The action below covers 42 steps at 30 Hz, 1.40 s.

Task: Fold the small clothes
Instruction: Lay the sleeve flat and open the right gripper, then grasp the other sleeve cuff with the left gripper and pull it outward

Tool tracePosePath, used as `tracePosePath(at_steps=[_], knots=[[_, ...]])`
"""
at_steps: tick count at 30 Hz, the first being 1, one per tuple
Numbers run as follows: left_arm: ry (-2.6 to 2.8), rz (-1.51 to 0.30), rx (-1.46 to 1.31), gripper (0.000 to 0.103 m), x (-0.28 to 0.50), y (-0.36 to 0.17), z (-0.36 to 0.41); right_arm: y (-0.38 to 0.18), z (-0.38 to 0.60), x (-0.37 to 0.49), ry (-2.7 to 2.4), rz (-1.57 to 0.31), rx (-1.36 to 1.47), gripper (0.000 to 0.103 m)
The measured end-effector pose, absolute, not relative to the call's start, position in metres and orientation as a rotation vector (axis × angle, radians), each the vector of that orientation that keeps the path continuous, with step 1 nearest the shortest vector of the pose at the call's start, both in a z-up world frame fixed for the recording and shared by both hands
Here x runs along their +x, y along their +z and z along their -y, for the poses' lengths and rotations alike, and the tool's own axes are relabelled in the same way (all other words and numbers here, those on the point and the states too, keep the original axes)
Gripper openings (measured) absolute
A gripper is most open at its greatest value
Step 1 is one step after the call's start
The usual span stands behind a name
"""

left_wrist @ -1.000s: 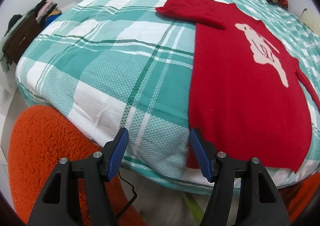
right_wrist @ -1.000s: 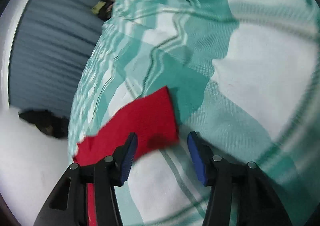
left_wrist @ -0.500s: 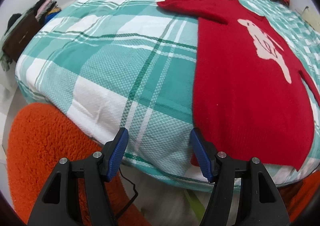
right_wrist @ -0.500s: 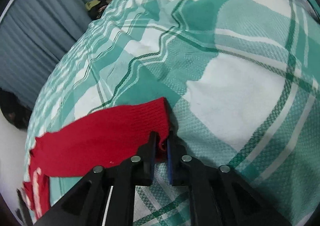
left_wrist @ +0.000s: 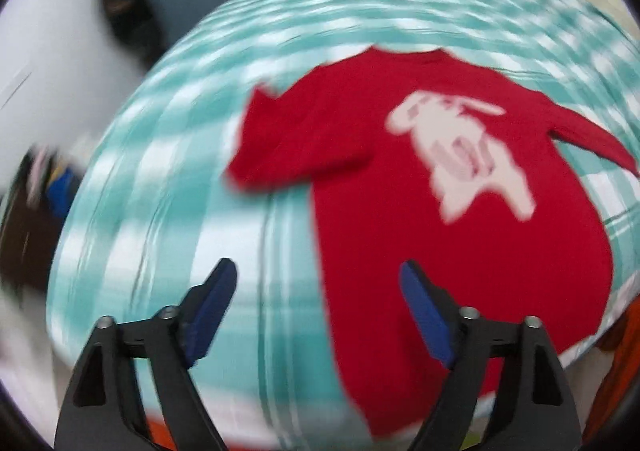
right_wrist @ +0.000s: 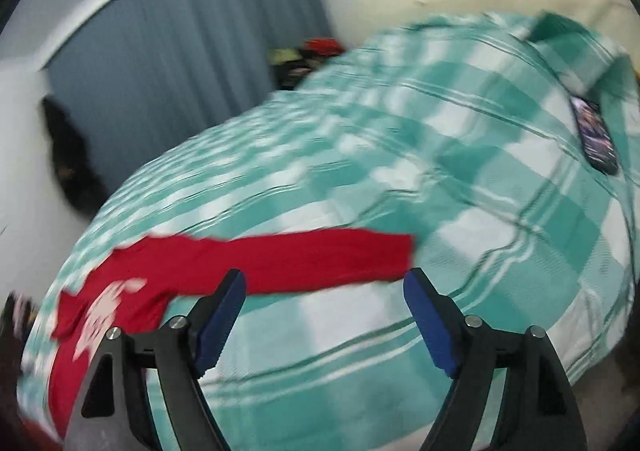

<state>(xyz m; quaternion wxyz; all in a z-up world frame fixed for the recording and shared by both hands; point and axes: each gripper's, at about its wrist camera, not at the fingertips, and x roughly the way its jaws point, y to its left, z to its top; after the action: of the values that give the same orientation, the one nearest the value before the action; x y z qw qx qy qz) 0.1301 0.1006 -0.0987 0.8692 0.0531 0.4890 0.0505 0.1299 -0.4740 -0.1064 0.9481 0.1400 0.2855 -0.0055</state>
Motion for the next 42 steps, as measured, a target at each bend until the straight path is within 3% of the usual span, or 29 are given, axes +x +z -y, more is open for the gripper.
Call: tracePosePath(at_steps=[8, 12, 14, 15, 16, 20, 23, 24, 28, 31, 33, 40, 42], knots=[[0.107, -1.217, -0.019, 0.084, 0.269, -0.147, -0.175, -0.126, 0.451, 0.145, 0.031, -0.652, 0.259, 0.081], [0.046, -1.313, -0.047, 0.074, 0.272, -0.185, -0.177, -0.133, 0.457, 0.149, 0.006, -0.689, 0.297, 0.081], [-0.003, -1.29, -0.101, 0.054, 0.264, -0.184, -0.181, -0.136, 0.458, 0.151, 0.001, -0.699, 0.303, 0.081], [-0.025, -1.28, -0.129, 0.022, 0.261, -0.182, -0.183, -0.136, 0.457, 0.152, -0.002, -0.703, 0.301, 0.081], [-0.054, -1.268, -0.168, 0.007, 0.254, -0.178, -0.187, -0.137, 0.456, 0.153, -0.002, -0.706, 0.298, 0.081], [-0.004, -1.111, -0.169, 0.006, 0.216, -0.145, -0.202, -0.138, 0.45, 0.157, 0.005, -0.717, 0.279, 0.081], [0.192, -0.958, -0.402, 0.006, 0.169, -0.125, -0.252, -0.138, 0.447, 0.157, 0.012, -0.718, 0.264, 0.08], [0.294, -0.918, -0.511, 0.01, 0.15, -0.126, -0.274, -0.138, 0.447, 0.157, 0.015, -0.718, 0.262, 0.081], [0.703, -0.823, -0.955, 0.042, 0.059, -0.171, -0.361, -0.139, 0.447, 0.156, 0.015, -0.716, 0.262, 0.081], [0.762, -0.841, -1.025, 0.041, 0.025, -0.194, -0.389, -0.139, 0.446, 0.156, 0.015, -0.717, 0.26, 0.081], [0.741, -0.82, -1.024, 0.042, 0.017, -0.195, -0.393, -0.139, 0.446, 0.155, 0.013, -0.719, 0.252, 0.081], [0.594, -0.837, -1.003, 0.062, 0.062, -0.196, -0.41, -0.144, 0.441, 0.159, -0.007, -0.751, 0.225, 0.081], [0.636, -0.83, -0.987, 0.062, 0.072, -0.199, -0.424, -0.145, 0.438, 0.16, -0.01, -0.76, 0.209, 0.081]])
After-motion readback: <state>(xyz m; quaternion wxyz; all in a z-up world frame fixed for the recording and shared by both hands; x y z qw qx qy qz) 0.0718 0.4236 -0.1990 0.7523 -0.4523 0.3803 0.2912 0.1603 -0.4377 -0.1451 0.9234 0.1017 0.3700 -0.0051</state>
